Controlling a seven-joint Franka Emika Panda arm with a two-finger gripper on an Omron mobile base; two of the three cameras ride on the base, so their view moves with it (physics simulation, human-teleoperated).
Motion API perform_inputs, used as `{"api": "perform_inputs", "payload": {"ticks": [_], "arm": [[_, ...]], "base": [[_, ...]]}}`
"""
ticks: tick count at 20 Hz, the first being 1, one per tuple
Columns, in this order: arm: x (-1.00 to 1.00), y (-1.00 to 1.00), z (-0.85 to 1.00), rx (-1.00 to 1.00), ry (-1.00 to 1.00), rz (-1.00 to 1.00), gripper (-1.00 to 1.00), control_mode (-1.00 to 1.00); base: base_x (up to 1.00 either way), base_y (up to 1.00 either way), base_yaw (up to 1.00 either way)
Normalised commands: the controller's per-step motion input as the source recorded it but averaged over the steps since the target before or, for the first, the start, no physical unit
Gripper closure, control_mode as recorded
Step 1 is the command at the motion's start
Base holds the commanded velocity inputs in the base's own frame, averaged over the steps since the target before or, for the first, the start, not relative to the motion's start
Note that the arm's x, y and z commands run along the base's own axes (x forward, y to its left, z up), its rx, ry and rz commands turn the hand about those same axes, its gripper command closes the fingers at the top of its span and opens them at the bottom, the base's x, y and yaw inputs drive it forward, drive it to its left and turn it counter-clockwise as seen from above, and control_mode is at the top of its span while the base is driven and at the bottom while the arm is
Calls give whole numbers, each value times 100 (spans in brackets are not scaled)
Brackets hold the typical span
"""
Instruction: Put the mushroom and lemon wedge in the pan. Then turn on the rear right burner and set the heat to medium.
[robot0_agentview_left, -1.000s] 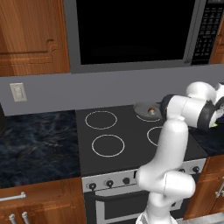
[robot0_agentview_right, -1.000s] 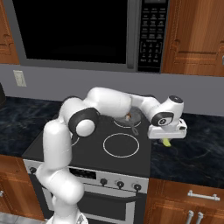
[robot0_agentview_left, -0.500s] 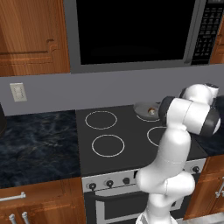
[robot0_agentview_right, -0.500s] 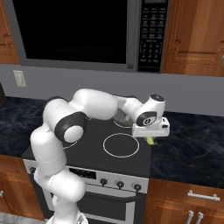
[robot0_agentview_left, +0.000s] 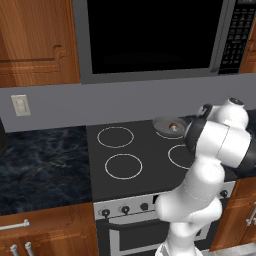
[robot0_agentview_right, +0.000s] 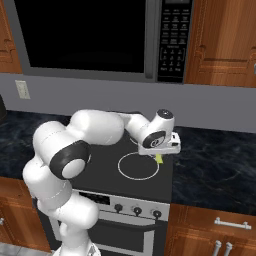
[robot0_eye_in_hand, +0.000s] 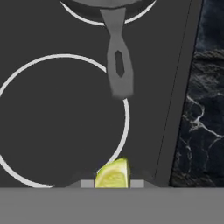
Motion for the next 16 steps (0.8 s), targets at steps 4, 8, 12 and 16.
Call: {"api": "perform_inputs", "payload": {"ticks": [4, 8, 12, 16], "arm": [[0, 31, 34, 0, -8, 0, 100, -100], [4, 29, 34, -1, 0, -3, 100, -100], [22, 36, 27, -4, 0, -9, 100, -100], [34, 42, 14, -4, 0, -11, 100, -100]], "base": [[0, 0, 0], [0, 0, 0], [0, 0, 0], [0, 0, 0]]}}
